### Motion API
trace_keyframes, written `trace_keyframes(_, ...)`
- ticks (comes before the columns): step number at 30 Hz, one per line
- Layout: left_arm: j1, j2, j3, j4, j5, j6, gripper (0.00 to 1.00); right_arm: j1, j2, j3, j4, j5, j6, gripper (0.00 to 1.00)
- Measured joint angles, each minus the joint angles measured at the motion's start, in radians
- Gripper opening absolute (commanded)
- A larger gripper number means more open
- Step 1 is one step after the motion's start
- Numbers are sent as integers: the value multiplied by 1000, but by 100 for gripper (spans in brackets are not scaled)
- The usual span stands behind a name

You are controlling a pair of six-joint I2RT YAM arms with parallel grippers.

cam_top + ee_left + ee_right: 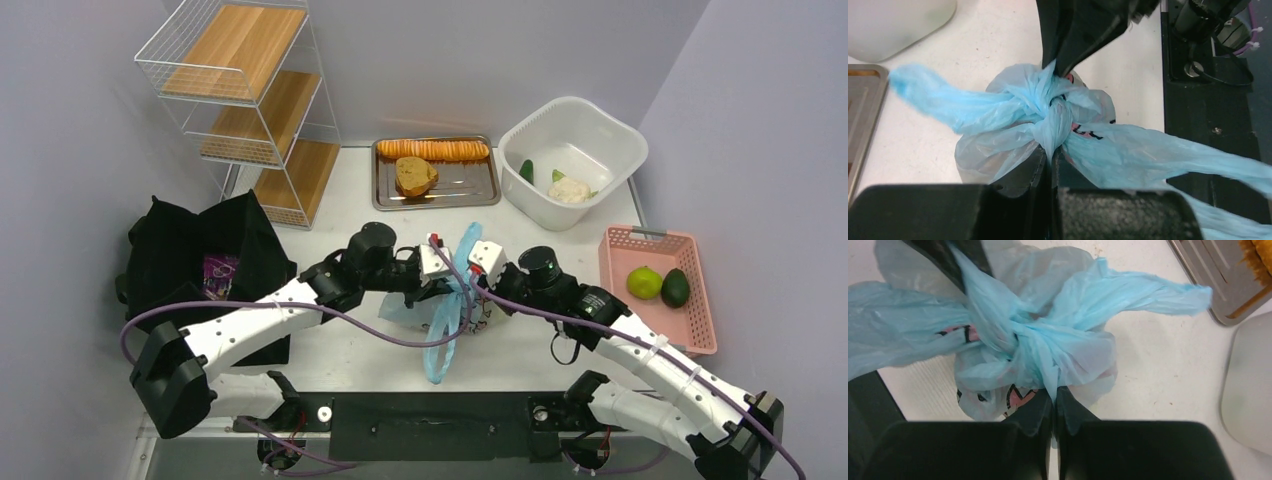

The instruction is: Untie the knot of the grocery bags and take out the mixed food

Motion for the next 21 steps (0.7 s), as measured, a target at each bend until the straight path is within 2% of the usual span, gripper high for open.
trace_keyframes(4, 38, -66, -40, -10, -9, 26, 0, -90, -29, -16, 14, -51, -29, 0)
trace_keyframes(10, 178, -235, -109, -87, 6, 135, 0, -252, -136, -57, -18, -86, -129, 0)
trace_keyframes(17, 330, -396, -220, -201, 33, 288, 0, -375, -154, -68, -114, -143, -230, 0)
trace_keyframes(19, 348, -420, -235, -220, 49, 316, 0, -381, -154, -65, -121, -181, -243, 24)
trace_keyframes(20, 347, -433, -237, -234, 52, 328, 0, -380, -152, -58, -131, -195, -245, 47)
trace_keyframes(21, 336, -443, -237, -244, 48, 339, 0, -378, -146, -45, -148, -198, -242, 54)
